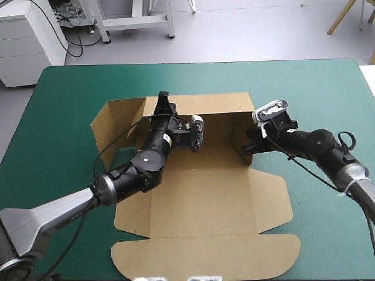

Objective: Fold the box

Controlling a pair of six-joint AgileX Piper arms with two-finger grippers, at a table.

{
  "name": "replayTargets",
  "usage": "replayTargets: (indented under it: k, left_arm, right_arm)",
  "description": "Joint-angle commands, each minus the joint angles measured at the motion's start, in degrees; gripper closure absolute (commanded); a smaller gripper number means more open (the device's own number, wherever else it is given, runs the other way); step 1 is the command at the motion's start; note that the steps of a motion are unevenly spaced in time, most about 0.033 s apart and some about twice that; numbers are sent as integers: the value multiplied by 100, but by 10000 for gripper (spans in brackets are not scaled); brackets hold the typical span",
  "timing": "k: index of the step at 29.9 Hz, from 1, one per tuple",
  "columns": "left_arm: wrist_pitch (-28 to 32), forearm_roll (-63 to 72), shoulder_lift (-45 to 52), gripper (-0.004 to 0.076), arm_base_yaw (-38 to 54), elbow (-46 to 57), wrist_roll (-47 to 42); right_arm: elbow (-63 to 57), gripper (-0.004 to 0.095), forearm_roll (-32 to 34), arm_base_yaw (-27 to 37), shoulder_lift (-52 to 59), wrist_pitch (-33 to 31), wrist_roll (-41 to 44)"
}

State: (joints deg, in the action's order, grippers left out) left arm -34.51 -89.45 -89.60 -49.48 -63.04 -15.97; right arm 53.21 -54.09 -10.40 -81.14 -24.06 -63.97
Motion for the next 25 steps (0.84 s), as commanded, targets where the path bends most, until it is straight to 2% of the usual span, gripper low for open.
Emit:
replayTargets:
  k: [1, 3, 5, 7, 11, 13, 25]
  left_arm:
    - [333, -324, 195, 732, -51, -163, -10]
    - [434, -324, 195, 717, -51, -163, -10]
    - [491, -324, 195, 668, -62, -163, -10]
    - [504, -324, 195, 595, -62, -163, -10]
    - [508, -312, 251, 400, -62, -163, -10]
    - [482, -312, 311, 346, -62, -163, -53]
    - [239, -161, 750, 339, -691, -163, -293]
  right_arm:
    - [167, 926, -312, -59, 184, -163, -214]
    - [167, 926, -331, -59, 184, -153, -214]
    - [167, 926, -343, -59, 184, -153, -214]
    - [167, 926, -343, -59, 184, -141, -214]
    - [167, 926, -355, -59, 184, -22, -191]
    - [167, 926, -384, -59, 184, 18, -191]
    - [167, 926, -409, -59, 184, 347, 136]
